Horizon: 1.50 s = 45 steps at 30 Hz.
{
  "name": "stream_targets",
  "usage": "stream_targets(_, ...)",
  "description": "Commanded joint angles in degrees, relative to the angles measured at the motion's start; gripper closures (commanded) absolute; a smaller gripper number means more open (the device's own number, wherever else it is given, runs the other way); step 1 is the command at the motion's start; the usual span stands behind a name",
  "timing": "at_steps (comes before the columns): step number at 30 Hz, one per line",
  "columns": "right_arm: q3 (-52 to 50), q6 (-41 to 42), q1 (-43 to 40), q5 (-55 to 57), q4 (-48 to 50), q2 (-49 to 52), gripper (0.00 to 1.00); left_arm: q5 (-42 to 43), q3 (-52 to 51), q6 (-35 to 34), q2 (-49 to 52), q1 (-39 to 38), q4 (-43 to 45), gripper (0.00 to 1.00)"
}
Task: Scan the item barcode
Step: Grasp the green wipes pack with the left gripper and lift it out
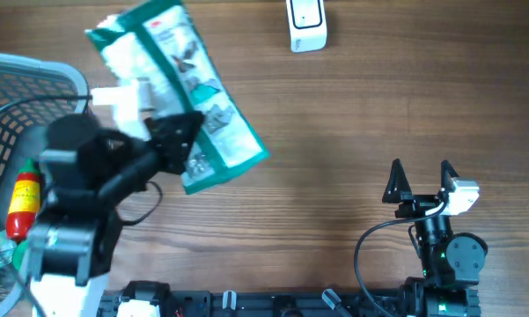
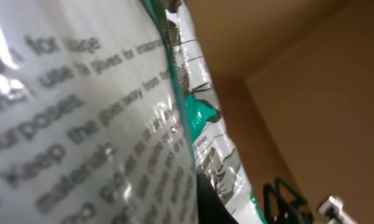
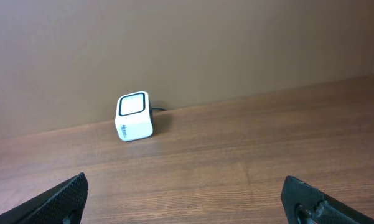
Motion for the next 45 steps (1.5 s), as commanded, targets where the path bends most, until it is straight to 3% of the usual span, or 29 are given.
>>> stream_targets(1,-0.07,0.68,0.15,0.96,0.31,-0.61,0.0,-7.52,0.7,3.1,5.09,-8.44,-0.55,0.96)
stream_targets(8,-0.07,0.68,0.15,0.98,0.31,-0.61,0.0,-20.15,0.7,5.31,19.65,-24.11,-0.68,0.96)
stream_targets(11,-0.07,0.7,0.15,0.96,0.31,-0.61,0.01,-24.57,0.7,5.03,25.64,-27.19,-0.7,0.96)
stream_targets(19,-0.07,0.7,0.15,0.96,0.31,-0.61,0.0,-24.92,0.59,-0.15,39.71,-26.93,3.39,0.96)
stream_targets(25,-0.07,0.7,0.15,0.98,0.31,-0.61,0.0,-27.12,0.59,-0.79,44.41,-26.93,4.7,0.96)
stream_targets(34,-0.07,0.68,0.15,0.96,0.31,-0.31,0.0,-30.91,0.46,-0.79,44.63,-26.88,4.46,0.95)
stream_targets(45,-0.07,0.68,0.15,0.98,0.31,-0.24,0.0,-32.13,-8.68,-2.93,44.76,-25.64,10.91,0.84)
